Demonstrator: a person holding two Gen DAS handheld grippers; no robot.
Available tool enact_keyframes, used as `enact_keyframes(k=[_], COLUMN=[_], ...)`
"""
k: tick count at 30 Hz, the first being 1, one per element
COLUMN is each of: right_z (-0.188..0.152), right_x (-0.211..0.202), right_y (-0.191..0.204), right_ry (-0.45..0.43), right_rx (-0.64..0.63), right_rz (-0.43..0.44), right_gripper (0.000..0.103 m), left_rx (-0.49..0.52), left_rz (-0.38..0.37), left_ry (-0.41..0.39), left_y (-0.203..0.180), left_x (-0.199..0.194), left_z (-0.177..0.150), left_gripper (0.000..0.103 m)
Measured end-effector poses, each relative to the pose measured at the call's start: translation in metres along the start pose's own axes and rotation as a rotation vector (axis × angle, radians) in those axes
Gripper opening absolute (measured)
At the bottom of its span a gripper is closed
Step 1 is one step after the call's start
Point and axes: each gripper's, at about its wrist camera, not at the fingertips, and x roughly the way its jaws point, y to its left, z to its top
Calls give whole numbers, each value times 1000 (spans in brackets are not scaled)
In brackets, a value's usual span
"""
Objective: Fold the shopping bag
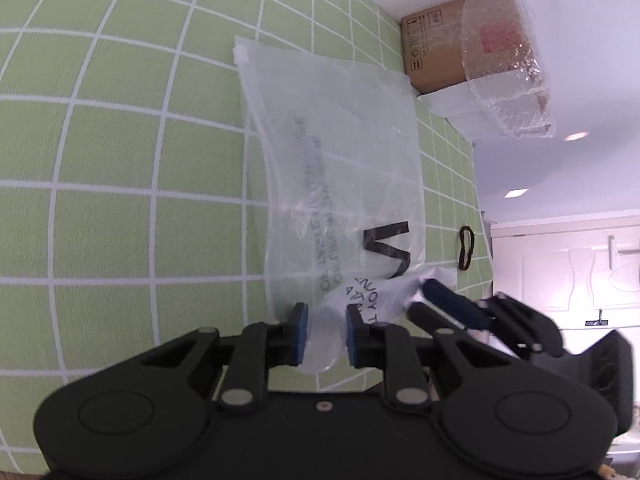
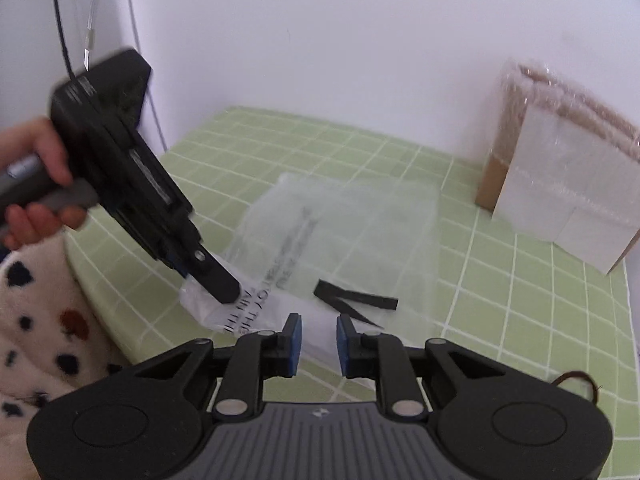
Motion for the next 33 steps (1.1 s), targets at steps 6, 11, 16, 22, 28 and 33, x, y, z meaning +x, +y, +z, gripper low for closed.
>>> enact_keyframes(k=[6, 11, 16, 22, 28, 33], right_z=[7, 7, 6, 7, 10, 12], right_x=[-2, 14, 24, 24, 26, 27], right_y=[-7, -7, -11, -14, -19, -20], right_ry=[-41, 17, 59, 91, 113, 124], right_rx=[43, 36, 62, 75, 106, 123], right_rz=[5, 1, 10, 29, 38, 38], right_gripper=[21, 21, 21, 19, 19, 19], left_rx=[9, 15, 16, 140, 529, 1076], left_rz=[8, 11, 2, 11, 173, 399], left_ry=[-5, -11, -20, -73, -238, -398], left_y=[-2, -4, -3, -12, -49, -90], left_x=[-2, -1, 0, -3, -28, -29], left_z=[-2, -2, -2, -13, -53, -111], left_gripper=[21, 21, 21, 27, 35, 42])
